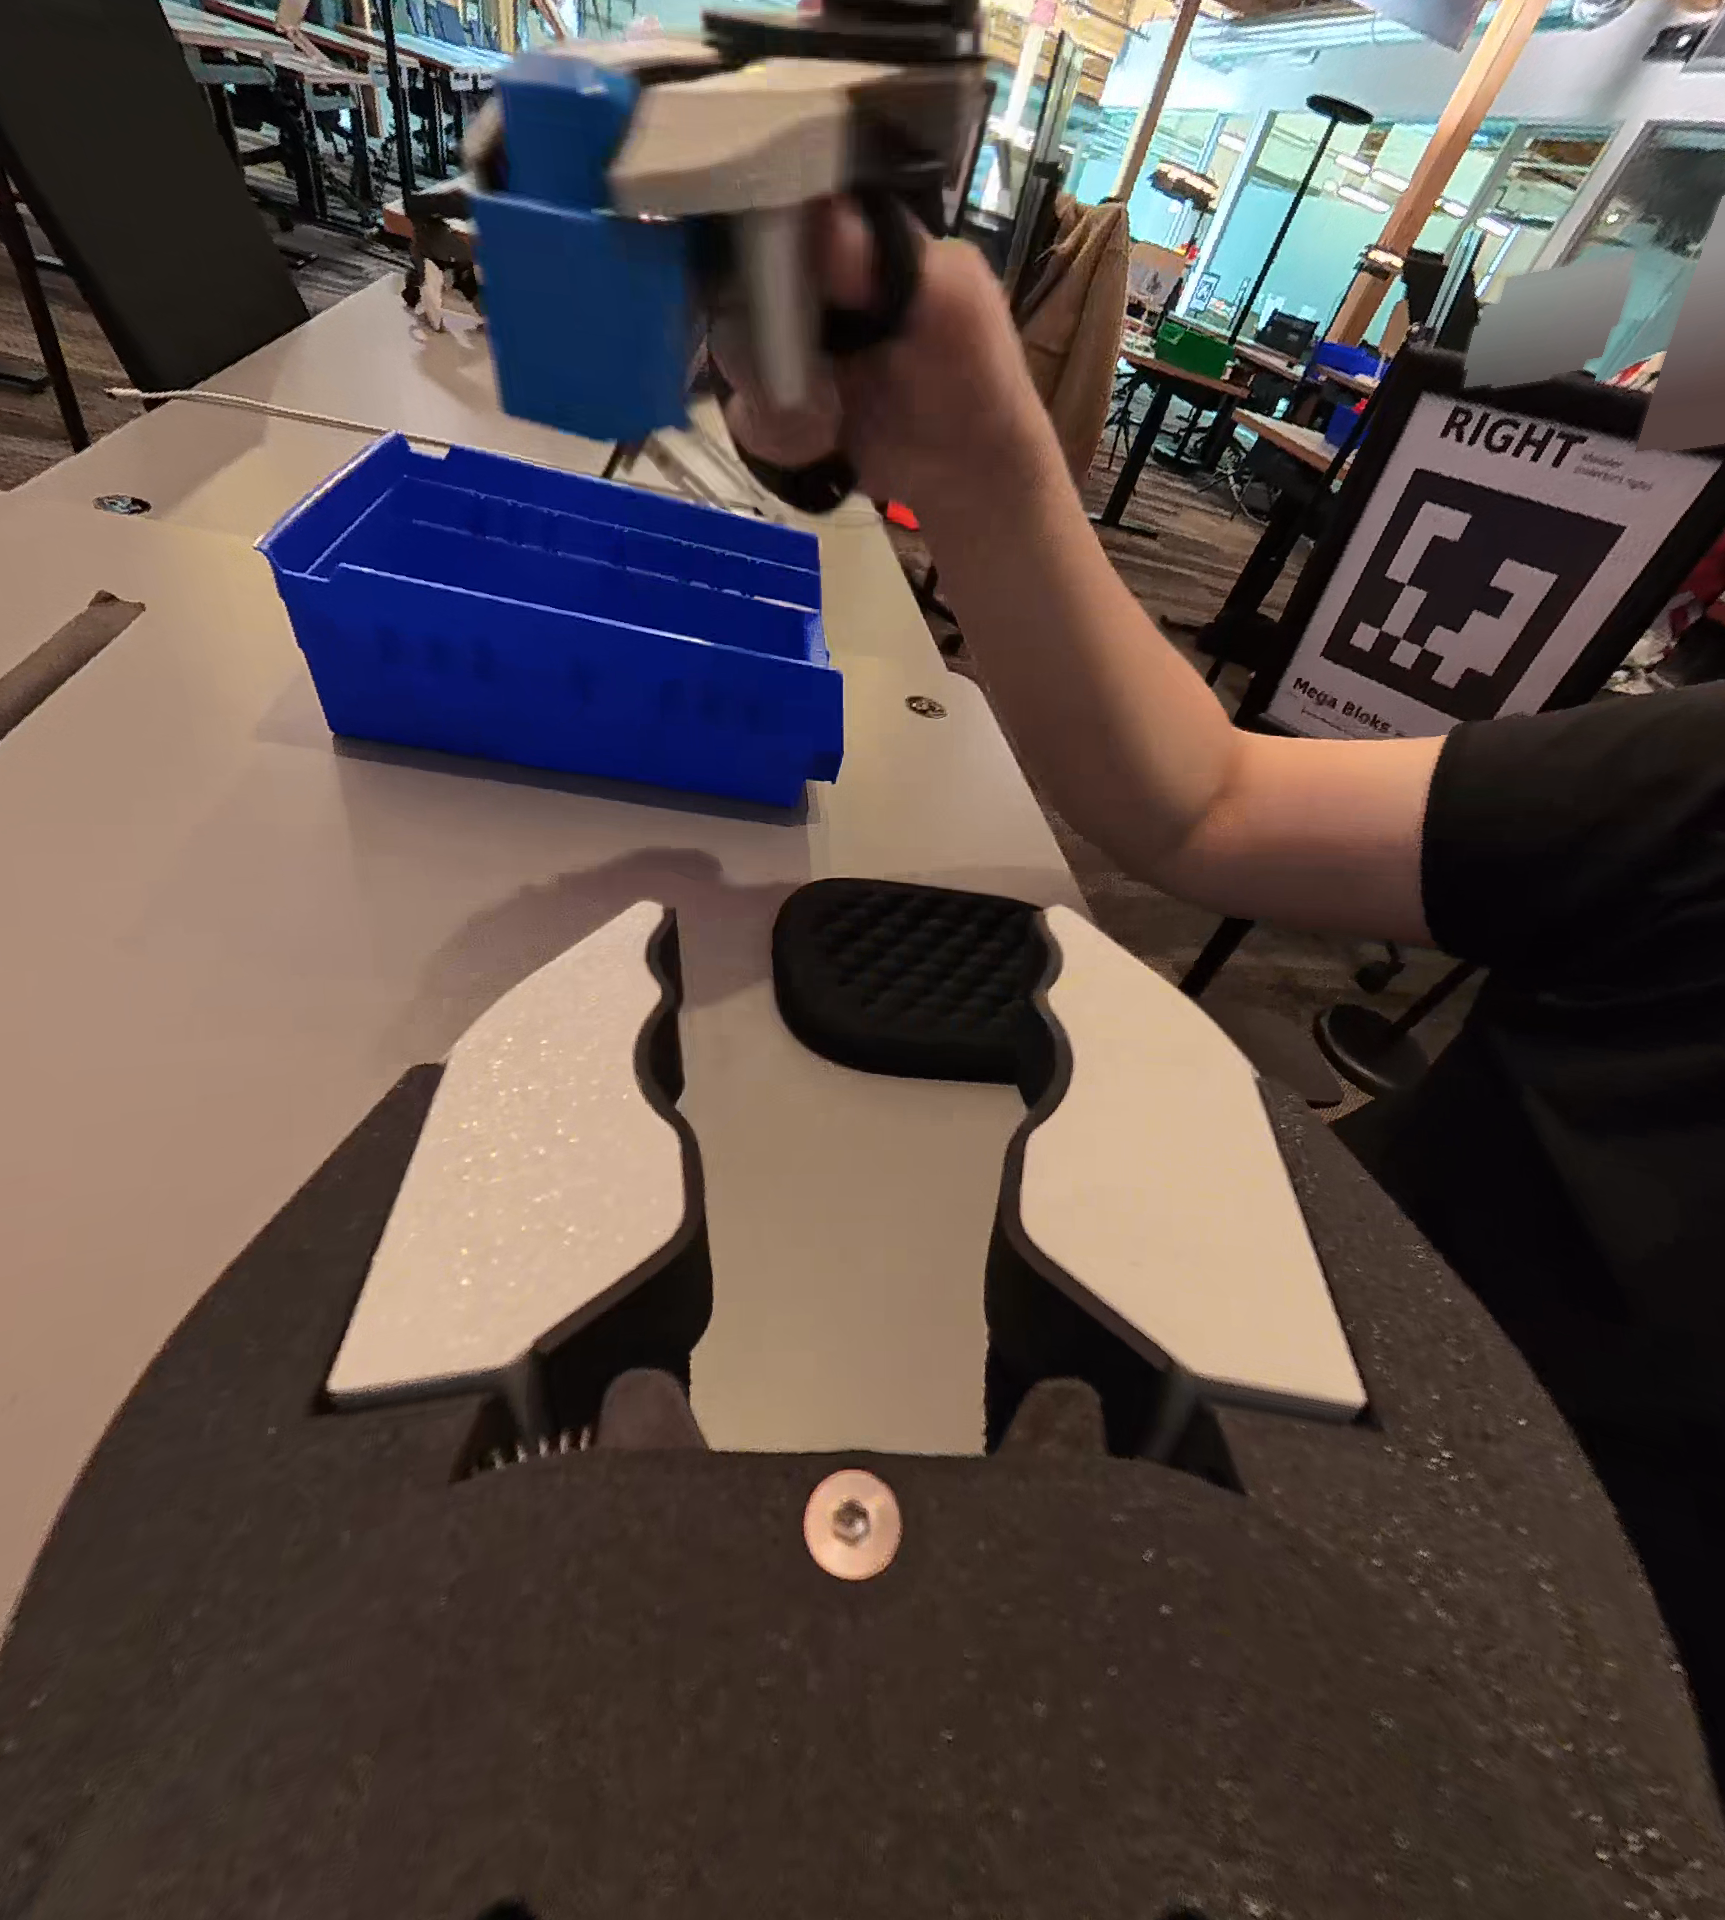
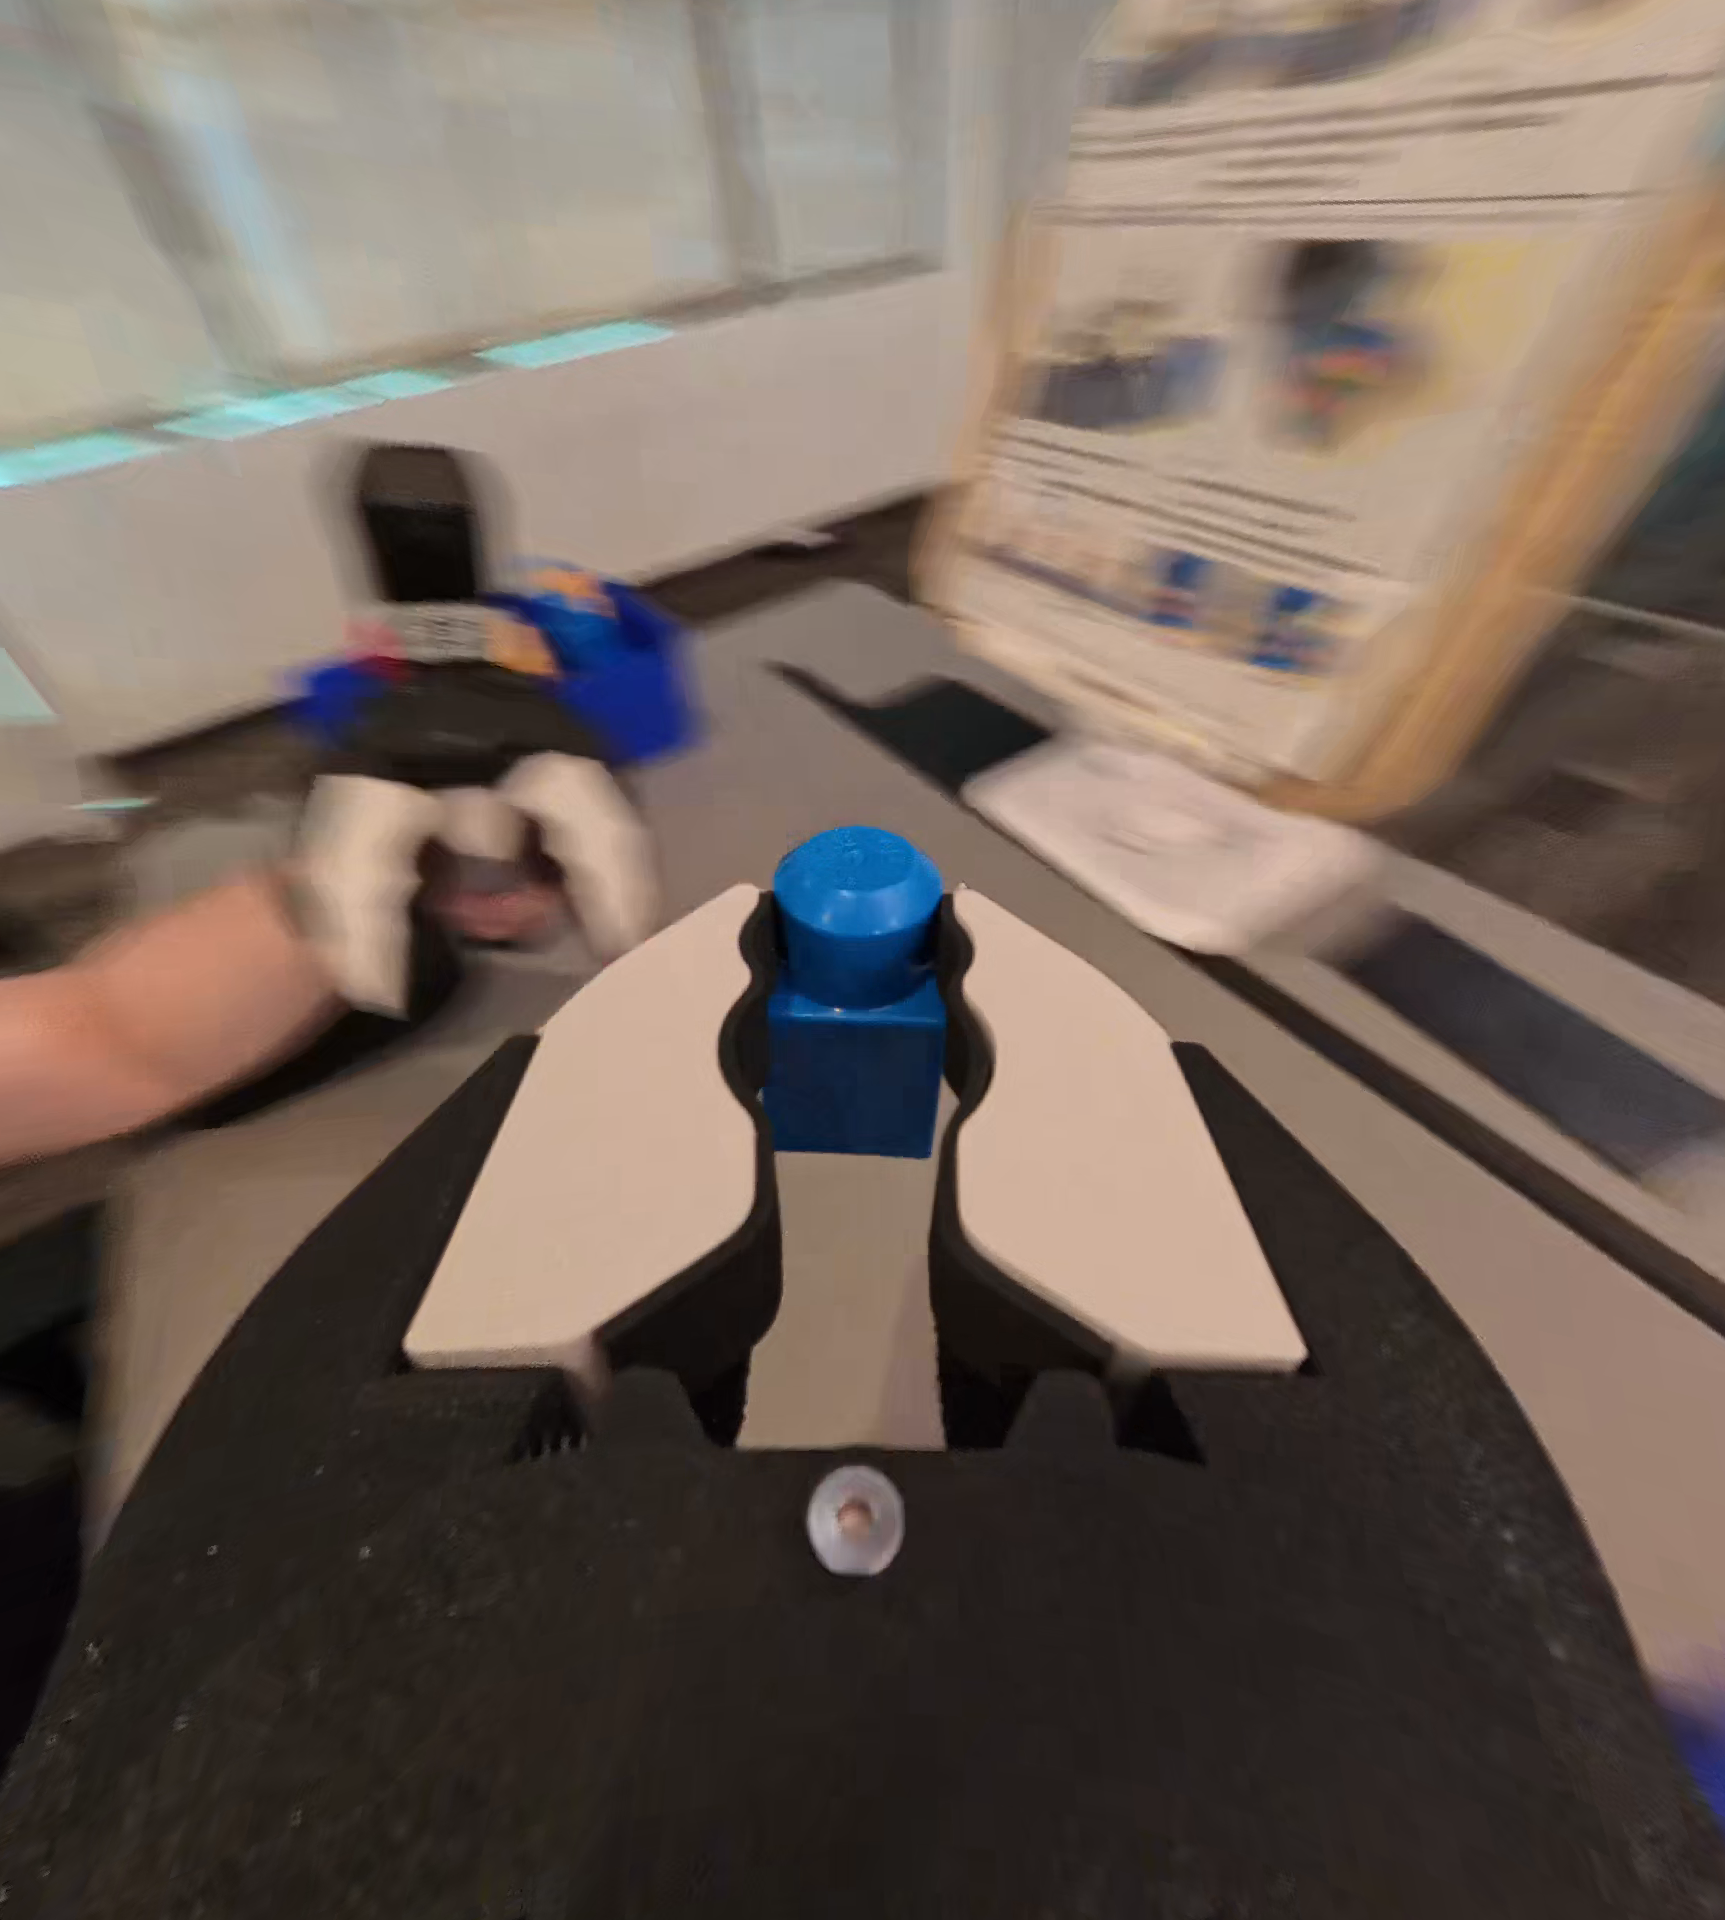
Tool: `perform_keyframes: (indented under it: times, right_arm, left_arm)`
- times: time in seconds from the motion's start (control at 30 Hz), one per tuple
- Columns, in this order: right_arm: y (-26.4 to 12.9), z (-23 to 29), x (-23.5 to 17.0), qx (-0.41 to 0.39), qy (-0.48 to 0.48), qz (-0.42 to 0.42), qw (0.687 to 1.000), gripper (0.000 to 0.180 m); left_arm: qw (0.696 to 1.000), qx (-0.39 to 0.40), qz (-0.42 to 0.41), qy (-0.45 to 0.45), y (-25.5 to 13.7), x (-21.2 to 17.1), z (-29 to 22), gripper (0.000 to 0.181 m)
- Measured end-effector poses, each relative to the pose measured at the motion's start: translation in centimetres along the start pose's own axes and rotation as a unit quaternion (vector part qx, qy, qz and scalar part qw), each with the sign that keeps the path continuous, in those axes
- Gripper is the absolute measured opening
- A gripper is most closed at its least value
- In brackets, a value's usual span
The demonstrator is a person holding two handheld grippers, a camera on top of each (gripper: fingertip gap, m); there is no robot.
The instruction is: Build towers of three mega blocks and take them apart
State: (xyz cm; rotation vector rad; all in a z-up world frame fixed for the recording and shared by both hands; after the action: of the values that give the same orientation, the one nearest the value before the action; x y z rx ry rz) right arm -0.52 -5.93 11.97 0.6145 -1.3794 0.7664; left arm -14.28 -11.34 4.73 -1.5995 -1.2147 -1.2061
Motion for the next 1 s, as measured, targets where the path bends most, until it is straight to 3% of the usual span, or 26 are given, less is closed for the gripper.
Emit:
perform_keyframes:
  times: [0.1,0.17,0.27,0.4,0.5,0.63,0.77,0.87,1.0]
  right_arm:
    - [-9.9,-12.6,-3.5,-0.250,0.017,0.108,0.962,0.028]
    - [-15.6,-17.8,-8.7,-0.342,0.073,0.206,0.914,0.029]
    - [-20.5,-20.4,-16.5,-0.367,0.135,0.330,0.859,0.029]
    - [-20.9,-20.3,-20.8,-0.334,0.203,0.339,0.856,0.029]
    - [-21.2,-20.9,-21.8,-0.339,0.177,0.355,0.853,0.030]
    - [-19.5,-20.8,-17.1,-0.347,0.119,0.297,0.881,0.047]
    - [-13.3,-16.3,-5.5,-0.304,0.001,0.109,0.946,0.054]
    - [-8.0,-10.2,1.8,-0.232,-0.077,-0.016,0.970,0.057]
    - [-2.3,-5.7,4.1,-0.164,-0.118,-0.055,0.978,0.059]
  left_arm:
    - [1.000,0.000,-0.012,-0.002,-0.4,0.8,0.0,0.060]
    - [1.000,-0.005,-0.021,-0.003,-0.6,1.2,-0.1,0.059]
    - [1.000,-0.006,-0.025,-0.011,-0.6,1.2,0.1,0.058]
    - [1.000,-0.005,-0.015,-0.018,-0.6,0.6,0.3,0.058]
    - [1.000,-0.004,-0.013,-0.022,-0.5,0.4,0.4,0.057]
    - [1.000,0.009,-0.020,-0.014,-1.0,1.1,0.6,0.058]
    - [0.997,0.059,-0.042,0.014,-2.4,3.1,1.0,0.057]
    - [0.990,0.112,-0.082,0.017,-4.0,5.4,1.0,0.057]
    - [0.974,0.215,-0.075,0.023,-8.4,6.2,0.7,0.053]
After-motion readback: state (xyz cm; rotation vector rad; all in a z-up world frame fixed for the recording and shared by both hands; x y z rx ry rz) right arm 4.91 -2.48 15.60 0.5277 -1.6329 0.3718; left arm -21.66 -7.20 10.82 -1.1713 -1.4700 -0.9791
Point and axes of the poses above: each gripper's, where its closed fingertips meet, y out along the fingers, x out of its top, z = x × y across the jaws, the point moved 1 cm from there along -y, back along the fingers, and after that the axes turned 9 degrees about -z, right-handed, at the moved point
